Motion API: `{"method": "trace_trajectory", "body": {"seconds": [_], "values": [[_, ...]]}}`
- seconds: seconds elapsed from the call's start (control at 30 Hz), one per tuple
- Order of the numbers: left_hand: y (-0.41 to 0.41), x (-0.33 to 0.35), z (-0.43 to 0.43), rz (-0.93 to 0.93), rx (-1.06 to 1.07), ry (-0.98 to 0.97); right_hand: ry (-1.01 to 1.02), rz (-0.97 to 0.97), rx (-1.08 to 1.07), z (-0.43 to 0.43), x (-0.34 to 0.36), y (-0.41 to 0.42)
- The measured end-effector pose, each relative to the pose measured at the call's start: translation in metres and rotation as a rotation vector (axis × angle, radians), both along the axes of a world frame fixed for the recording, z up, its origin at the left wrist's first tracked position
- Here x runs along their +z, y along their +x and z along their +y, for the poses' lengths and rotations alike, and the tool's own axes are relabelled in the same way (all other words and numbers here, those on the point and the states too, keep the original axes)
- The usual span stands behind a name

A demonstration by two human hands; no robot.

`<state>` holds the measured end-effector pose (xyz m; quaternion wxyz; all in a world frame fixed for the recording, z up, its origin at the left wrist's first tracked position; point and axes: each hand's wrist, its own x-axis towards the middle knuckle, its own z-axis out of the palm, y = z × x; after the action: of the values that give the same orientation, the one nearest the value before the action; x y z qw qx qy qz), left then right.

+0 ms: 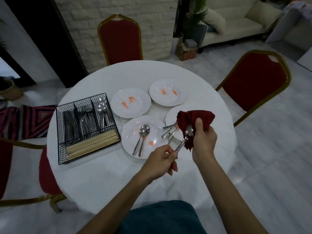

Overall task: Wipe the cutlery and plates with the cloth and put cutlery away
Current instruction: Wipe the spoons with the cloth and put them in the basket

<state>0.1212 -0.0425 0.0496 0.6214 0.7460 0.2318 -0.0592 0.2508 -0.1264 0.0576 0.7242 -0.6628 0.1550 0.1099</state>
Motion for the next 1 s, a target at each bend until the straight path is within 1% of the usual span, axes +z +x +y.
{"method": "trace_trajectory", "body": {"seconds": [0.1, 0.17, 0.2, 0.27, 0.3, 0.37, 0.43, 0.47, 0.53, 0.63, 0.7, 0.8, 0.83, 0.93, 1.0], "values": [[0.004, 0.004, -0.009, -0.014, 0.055, -0.072, 0.011, 0.025, 0.083, 0.007, -0.007, -0.016], [0.006, 0.006, -0.01, 0.01, 0.0, -0.062, -0.019, 0.048, 0.155, 0.008, -0.013, -0.027], [0.006, 0.006, -0.01, 0.03, -0.059, -0.029, -0.029, 0.062, 0.174, 0.007, -0.014, -0.03], [0.004, 0.003, -0.004, 0.062, -0.157, 0.102, -0.05, 0.091, 0.187, 0.001, -0.013, -0.031], [0.003, 0.001, 0.001, 0.062, -0.149, 0.17, -0.061, 0.109, 0.197, -0.003, -0.012, -0.029], [0.003, -0.002, 0.015, 0.025, -0.005, 0.243, -0.055, 0.165, 0.266, -0.01, -0.009, -0.028], [0.008, 0.0, 0.028, -0.041, 0.183, 0.271, -0.073, 0.193, 0.413, -0.015, -0.006, -0.032], [0.012, 0.002, 0.031, -0.079, 0.239, 0.277, -0.09, 0.179, 0.484, -0.016, -0.005, -0.036], [0.018, 0.007, 0.033, -0.142, 0.265, 0.291, -0.09, 0.103, 0.566, -0.014, -0.003, -0.046], [0.022, 0.013, 0.027, -0.185, 0.244, 0.269, -0.14, -0.014, 0.631, -0.011, -0.006, -0.057], [0.021, 0.01, 0.025, -0.184, 0.247, 0.244, -0.172, -0.049, 0.676, -0.011, -0.01, -0.058], [0.016, 0.01, 0.027, -0.145, 0.261, 0.063, -0.152, -0.045, 0.737, -0.016, -0.01, -0.057], [0.014, 0.009, 0.029, -0.128, 0.257, 0.035, -0.147, -0.04, 0.758, -0.018, -0.011, -0.055], [0.009, 0.007, 0.038, -0.104, 0.25, 0.05, -0.118, -0.021, 0.795, -0.021, -0.015, -0.053], [0.006, 0.004, 0.042, -0.079, 0.254, 0.071, -0.104, 0.024, 0.799, -0.022, -0.018, -0.054]]}}
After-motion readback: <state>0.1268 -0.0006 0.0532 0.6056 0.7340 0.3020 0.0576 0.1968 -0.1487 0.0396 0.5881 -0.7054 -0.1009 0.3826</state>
